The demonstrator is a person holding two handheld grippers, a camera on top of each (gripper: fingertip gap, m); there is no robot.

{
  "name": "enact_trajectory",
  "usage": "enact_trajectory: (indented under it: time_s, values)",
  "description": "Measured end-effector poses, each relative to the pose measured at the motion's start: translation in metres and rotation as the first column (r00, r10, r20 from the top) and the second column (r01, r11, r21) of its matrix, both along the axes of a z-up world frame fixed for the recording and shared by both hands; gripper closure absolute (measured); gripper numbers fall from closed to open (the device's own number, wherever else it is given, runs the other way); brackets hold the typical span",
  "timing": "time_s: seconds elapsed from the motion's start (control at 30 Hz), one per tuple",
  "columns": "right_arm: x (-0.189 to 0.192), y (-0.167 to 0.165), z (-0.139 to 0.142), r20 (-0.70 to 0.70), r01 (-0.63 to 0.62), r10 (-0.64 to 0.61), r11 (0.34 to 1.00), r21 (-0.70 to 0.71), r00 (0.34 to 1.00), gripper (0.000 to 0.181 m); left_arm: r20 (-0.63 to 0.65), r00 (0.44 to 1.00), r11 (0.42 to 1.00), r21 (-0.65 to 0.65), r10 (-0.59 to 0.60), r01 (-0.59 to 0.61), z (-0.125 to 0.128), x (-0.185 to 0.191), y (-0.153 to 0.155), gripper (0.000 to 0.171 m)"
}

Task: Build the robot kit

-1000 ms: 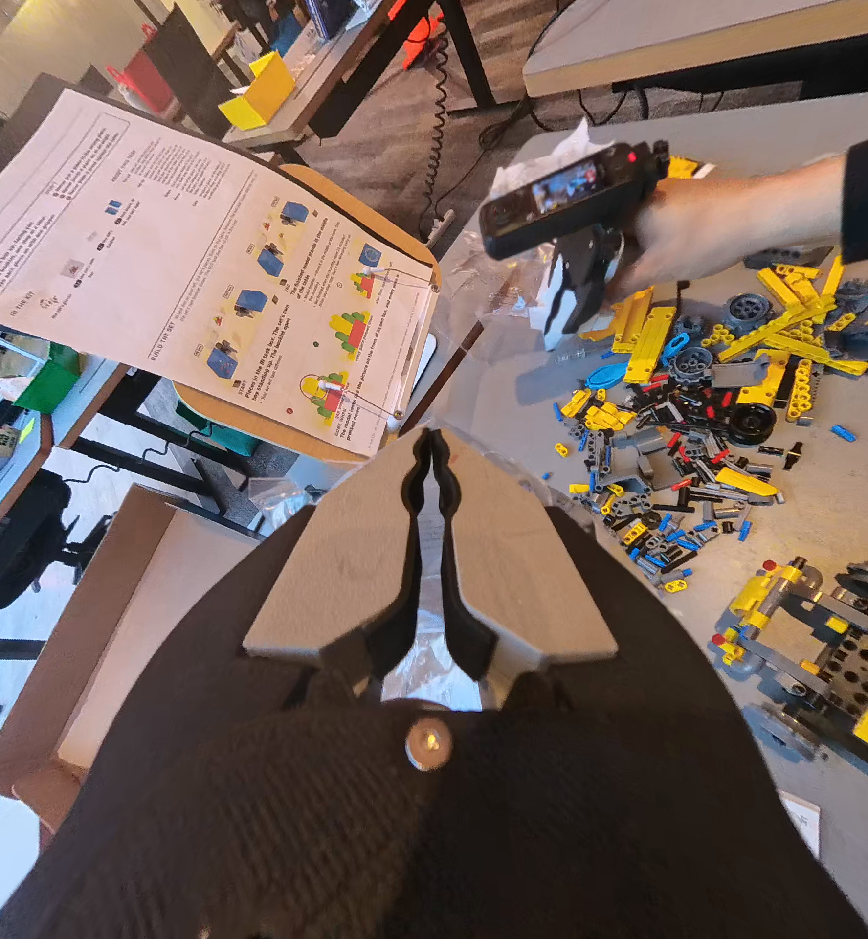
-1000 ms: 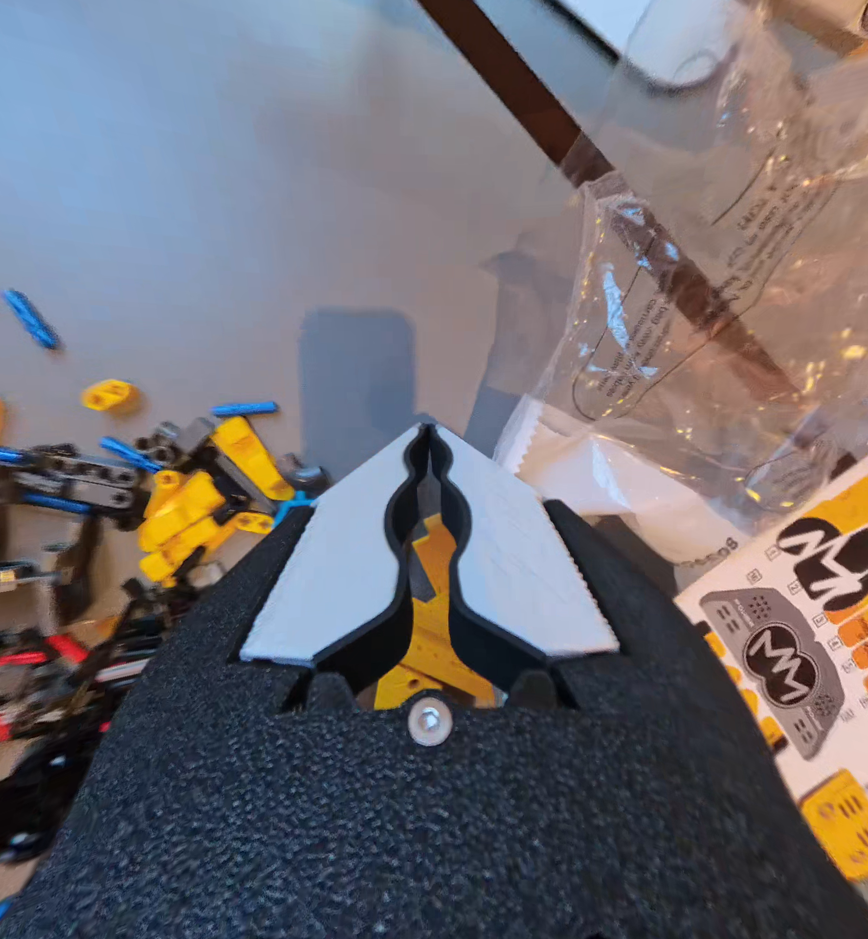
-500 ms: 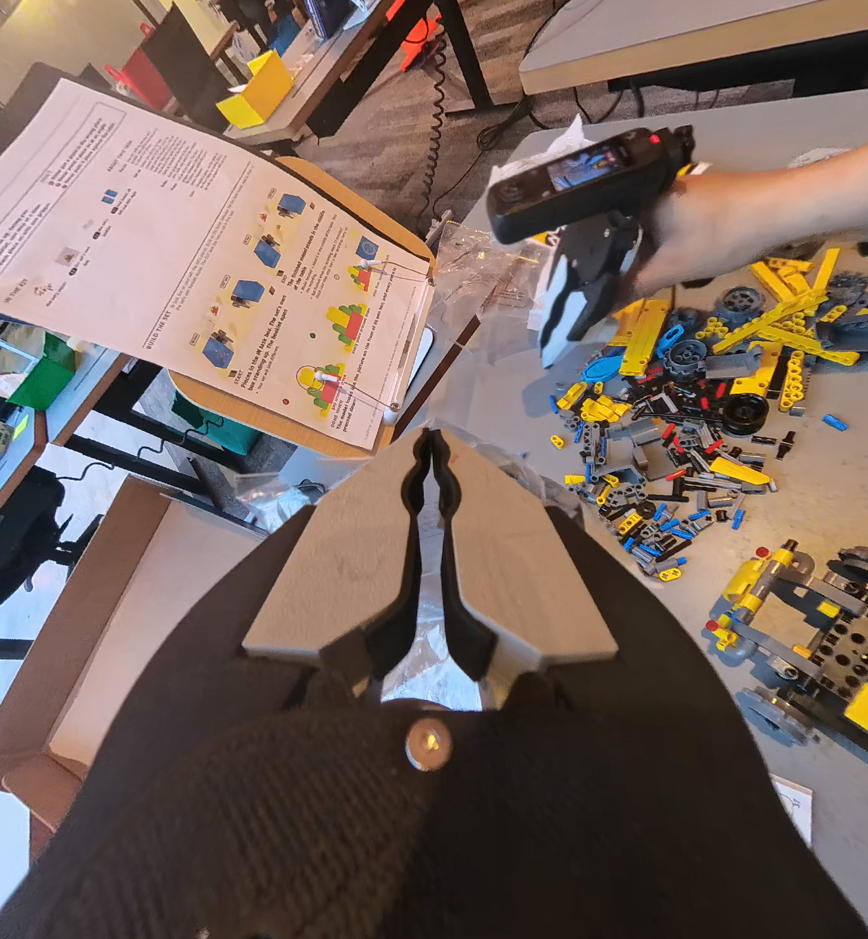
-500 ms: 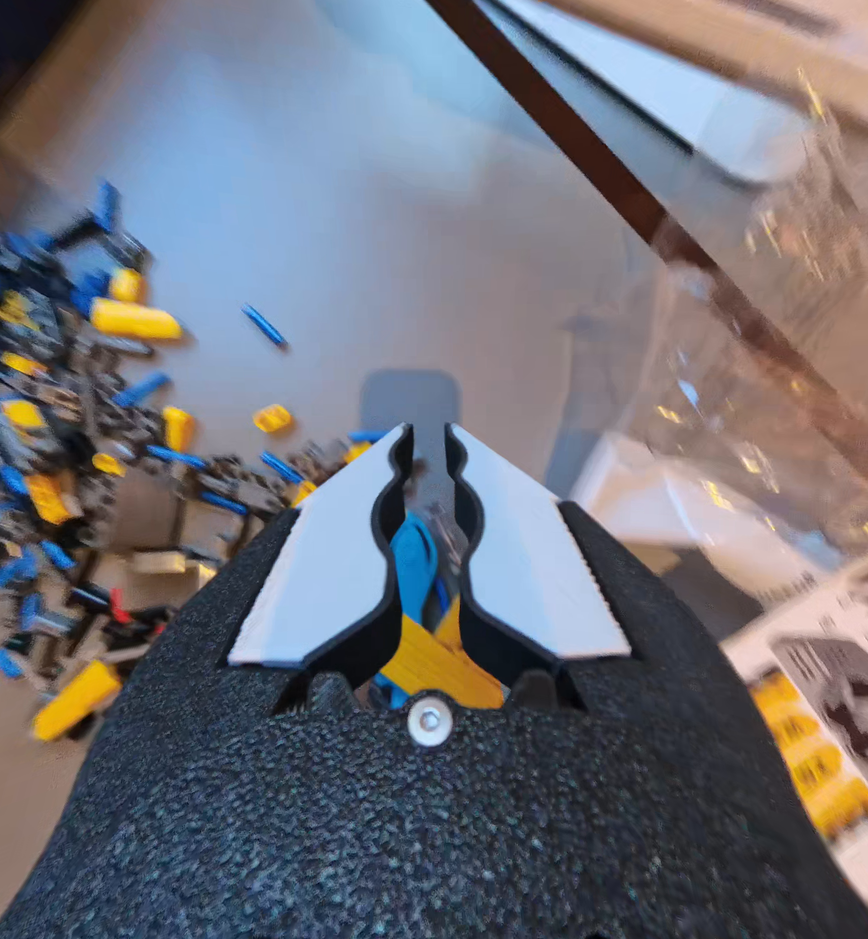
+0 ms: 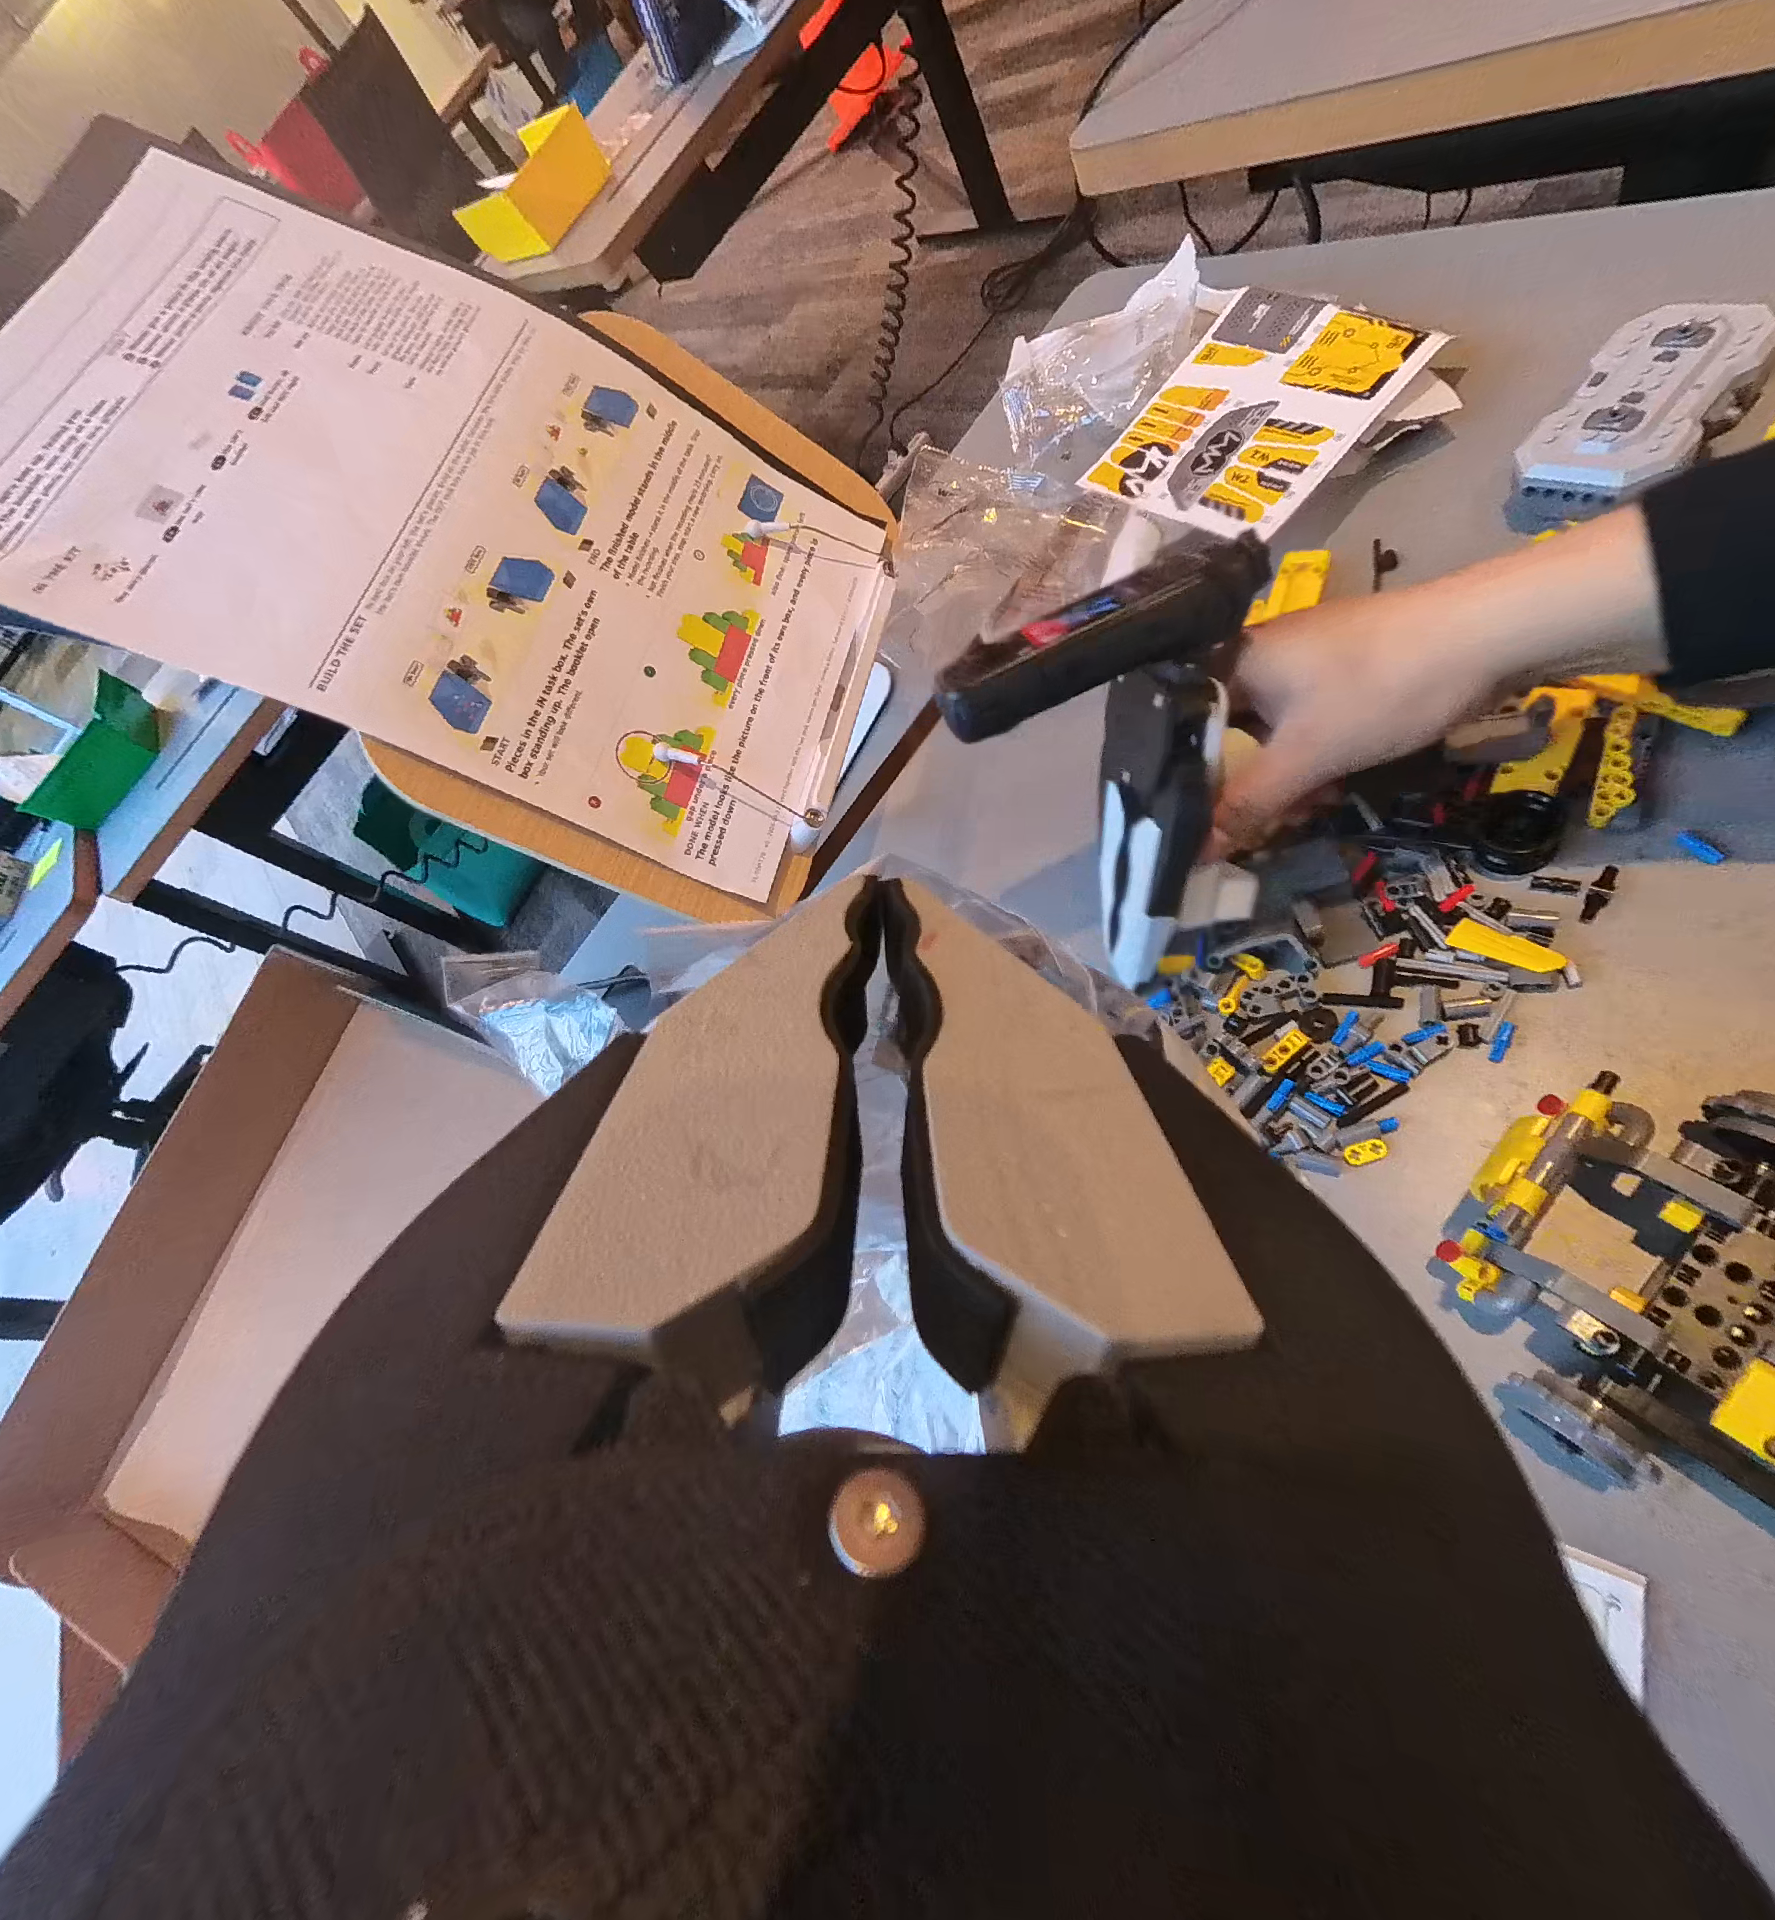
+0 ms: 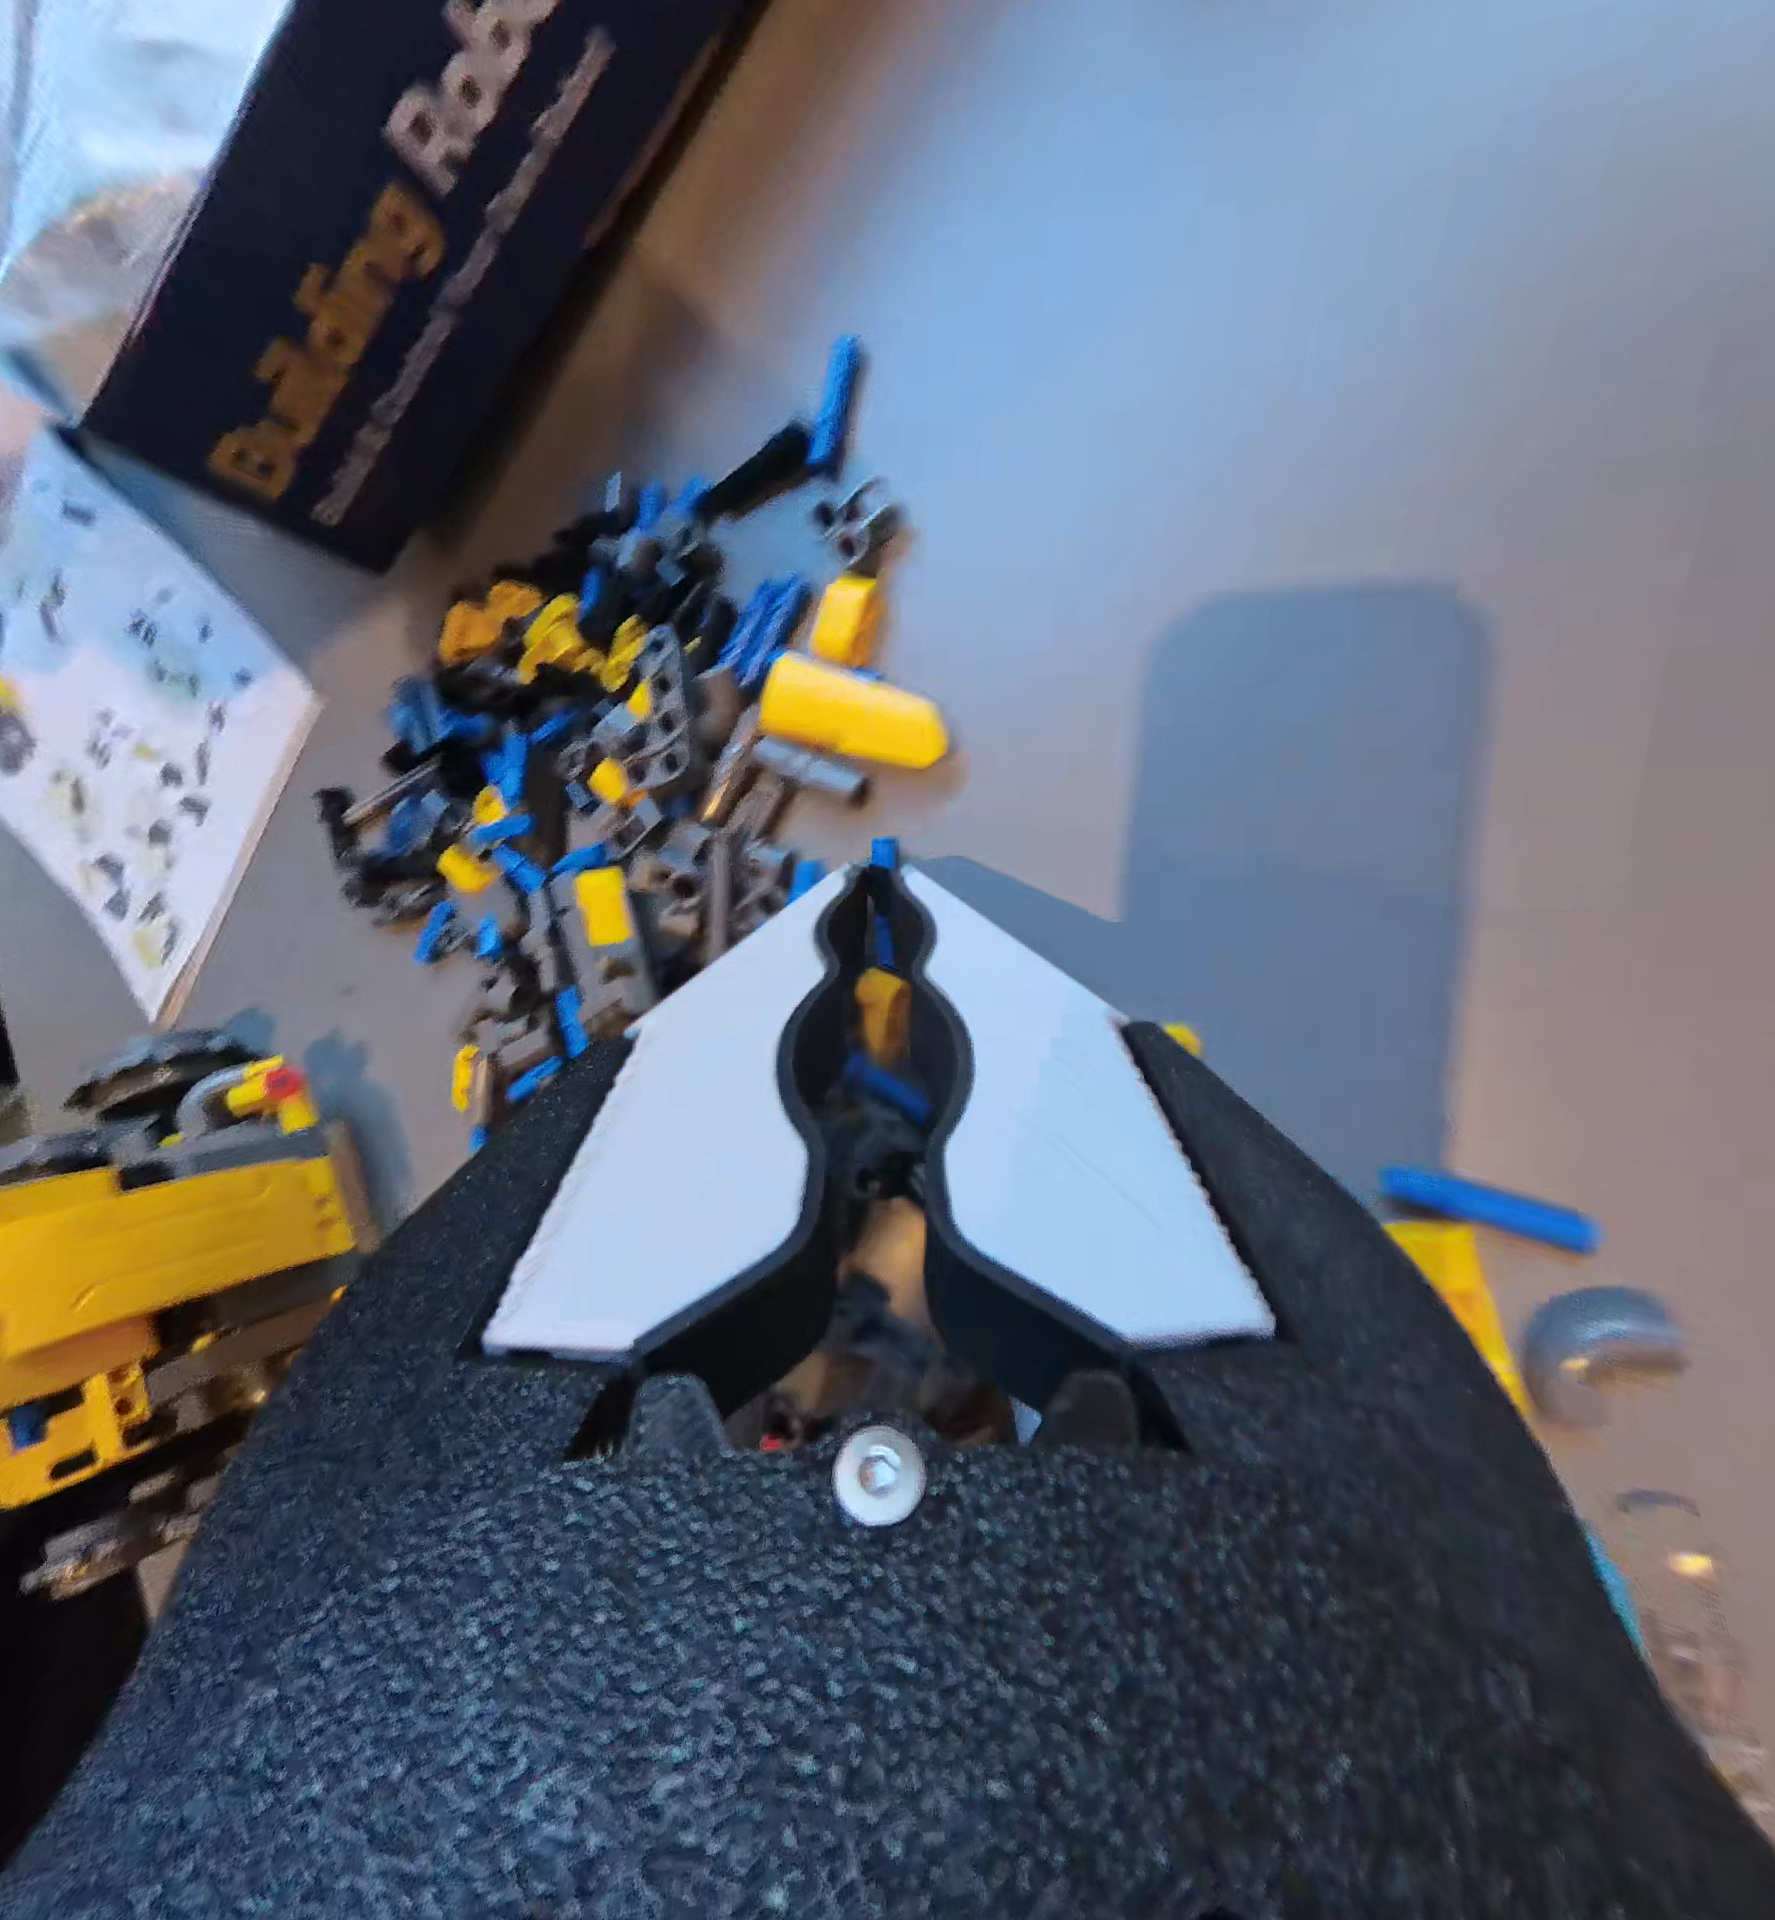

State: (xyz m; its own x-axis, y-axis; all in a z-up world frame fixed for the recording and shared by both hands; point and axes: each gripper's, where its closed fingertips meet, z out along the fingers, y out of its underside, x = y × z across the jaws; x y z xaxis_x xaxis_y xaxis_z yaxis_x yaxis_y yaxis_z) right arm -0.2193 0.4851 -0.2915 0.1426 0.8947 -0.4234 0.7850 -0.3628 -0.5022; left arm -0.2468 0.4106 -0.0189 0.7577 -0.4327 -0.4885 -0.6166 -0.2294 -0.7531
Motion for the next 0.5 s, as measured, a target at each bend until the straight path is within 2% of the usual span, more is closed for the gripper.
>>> enact_trajectory:
  time_s: [0.1,0.17,0.27,0.37,0.43,0.5]
  values:
    - [0.010,-0.020,0.000,0.024,-0.048,0.048,0.998,0.038,0.999,0.178,0.020,1.000,1.000,0.001,-0.004,0.004,-0.002,0.002,0.000,0.171]
    - [0.018,-0.018,0.006,0.042,-0.055,0.050,0.992,0.111,0.998,0.178,0.024,1.000,1.000,-0.001,-0.007,0.007,-0.004,0.004,-0.002,0.171]
    - [0.036,0.016,0.044,-0.022,0.039,-0.035,0.976,0.216,0.999,0.178,0.018,1.000,1.000,0.004,0.002,-0.002,-0.008,0.003,-0.008,0.171]
    - [0.078,0.073,0.071,-0.024,0.176,-0.177,0.933,0.313,0.984,0.174,0.026,1.000,1.000,0.020,0.014,-0.014,-0.010,0.000,-0.018,0.171]
    - [0.106,0.094,0.066,0.040,0.205,-0.230,0.923,0.326,0.972,0.171,0.022,0.999,0.998,0.049,0.029,-0.030,-0.010,-0.002,-0.025,0.171]
    - [0.124,0.099,0.052,0.109,0.183,-0.231,0.925,0.332,0.967,0.171,0.026,0.999,0.995,0.084,0.045,-0.047,-0.008,-0.004,-0.033,0.171]
